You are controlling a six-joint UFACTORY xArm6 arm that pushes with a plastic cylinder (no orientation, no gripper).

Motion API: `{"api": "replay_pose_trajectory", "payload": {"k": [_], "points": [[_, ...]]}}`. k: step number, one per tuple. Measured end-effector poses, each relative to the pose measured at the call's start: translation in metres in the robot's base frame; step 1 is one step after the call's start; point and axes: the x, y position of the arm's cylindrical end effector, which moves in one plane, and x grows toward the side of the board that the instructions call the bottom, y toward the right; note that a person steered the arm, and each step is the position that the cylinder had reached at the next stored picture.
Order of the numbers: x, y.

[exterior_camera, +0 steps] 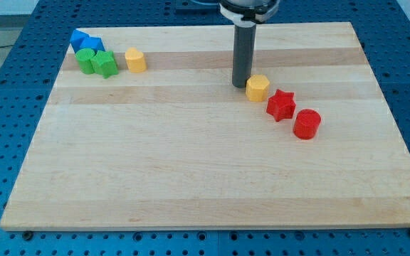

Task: Move your arm towards left

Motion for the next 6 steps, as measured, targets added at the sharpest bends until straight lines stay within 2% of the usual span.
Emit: {"api": "replay_pose_trajectory", "payload": {"k": [1,2,4,6], "points": [[0.0,0.0],[0.008,-0.025],[0.039,-0.138],[0.039,-0.257]]}}
